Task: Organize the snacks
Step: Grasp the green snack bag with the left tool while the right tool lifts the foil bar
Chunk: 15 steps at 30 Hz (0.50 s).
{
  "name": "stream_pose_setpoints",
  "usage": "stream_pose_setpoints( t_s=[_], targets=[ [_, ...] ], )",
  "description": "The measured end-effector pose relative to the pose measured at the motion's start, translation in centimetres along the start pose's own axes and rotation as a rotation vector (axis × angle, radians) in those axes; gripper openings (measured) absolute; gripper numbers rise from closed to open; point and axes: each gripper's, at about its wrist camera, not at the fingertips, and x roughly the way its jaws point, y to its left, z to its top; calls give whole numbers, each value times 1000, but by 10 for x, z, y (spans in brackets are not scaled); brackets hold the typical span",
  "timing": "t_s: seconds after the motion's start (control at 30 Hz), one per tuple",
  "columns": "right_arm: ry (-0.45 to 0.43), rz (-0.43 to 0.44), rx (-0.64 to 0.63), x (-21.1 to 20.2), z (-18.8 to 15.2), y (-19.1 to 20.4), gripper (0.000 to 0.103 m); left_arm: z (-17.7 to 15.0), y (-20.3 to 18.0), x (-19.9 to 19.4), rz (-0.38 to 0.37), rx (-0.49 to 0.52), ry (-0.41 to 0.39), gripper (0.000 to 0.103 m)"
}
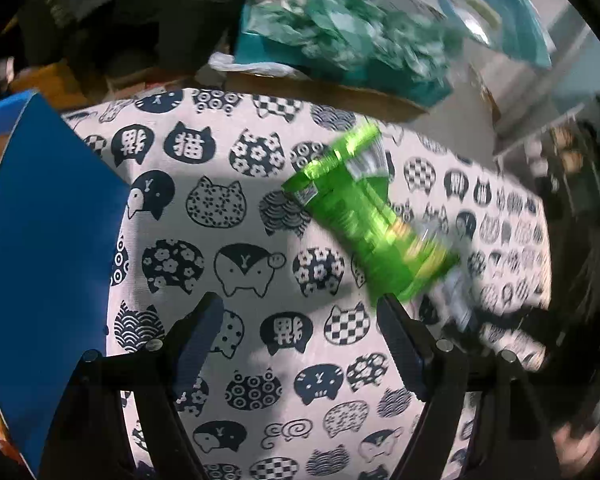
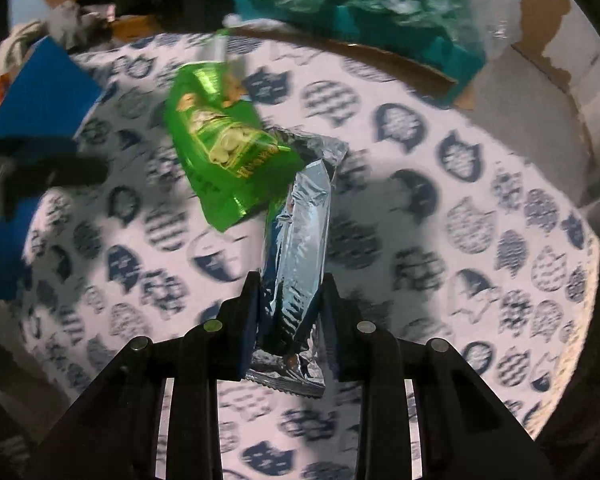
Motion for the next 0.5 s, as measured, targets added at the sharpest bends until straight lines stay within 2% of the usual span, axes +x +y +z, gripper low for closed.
stream_pose_setpoints(
  t_s=[0.17,0.33,0.5],
  targets=[
    [-17,74,-38,-4,-14,37,27,7,0,-2,-8,-30,-14,81],
    [-26,21,-22,-4,-25,48,27,13,-7,11,5,-17,-5,81],
    [-44,-15,45,-19,-50,26,27,14,-16,26,-5,2,20,81]
  ],
)
